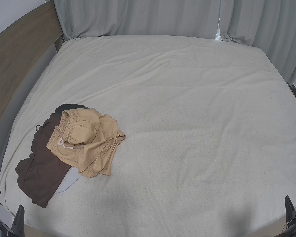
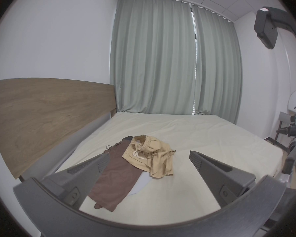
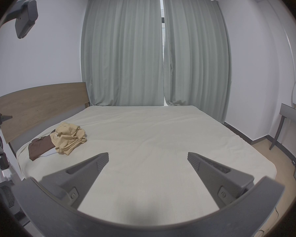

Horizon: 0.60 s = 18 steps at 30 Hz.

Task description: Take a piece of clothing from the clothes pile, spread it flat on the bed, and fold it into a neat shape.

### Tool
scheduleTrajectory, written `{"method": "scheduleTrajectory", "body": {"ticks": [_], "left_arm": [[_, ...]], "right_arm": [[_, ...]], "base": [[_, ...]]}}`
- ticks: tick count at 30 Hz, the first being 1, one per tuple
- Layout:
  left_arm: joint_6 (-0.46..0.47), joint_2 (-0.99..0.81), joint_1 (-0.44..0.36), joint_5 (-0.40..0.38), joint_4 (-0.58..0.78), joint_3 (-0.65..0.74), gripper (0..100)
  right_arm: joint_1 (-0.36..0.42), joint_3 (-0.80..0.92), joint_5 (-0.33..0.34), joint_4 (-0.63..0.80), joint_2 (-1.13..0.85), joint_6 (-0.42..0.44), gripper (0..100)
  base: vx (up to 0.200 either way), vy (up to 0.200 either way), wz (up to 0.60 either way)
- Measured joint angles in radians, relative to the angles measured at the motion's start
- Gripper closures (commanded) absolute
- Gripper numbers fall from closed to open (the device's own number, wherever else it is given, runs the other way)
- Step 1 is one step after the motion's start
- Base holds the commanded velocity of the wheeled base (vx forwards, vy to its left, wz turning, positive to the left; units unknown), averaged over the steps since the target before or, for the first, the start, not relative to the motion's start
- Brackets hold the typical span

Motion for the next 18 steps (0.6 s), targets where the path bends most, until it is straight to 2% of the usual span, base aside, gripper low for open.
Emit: {"method": "scheduleTrajectory", "body": {"ticks": [8,18], "left_arm": [[-0.049,0.129,-0.05,-0.06,-0.001,-0.096,0],[-0.074,0.269,-0.064,-0.136,0.003,-0.147,0]], "right_arm": [[0.0,0.0,0.0,0.0,0.0,0.001,0],[0.001,0.0,0.001,0.0,0.0,-0.001,0]], "base": [[0.0,0.0,0.0],[0.0,0.0,0.0]]}}
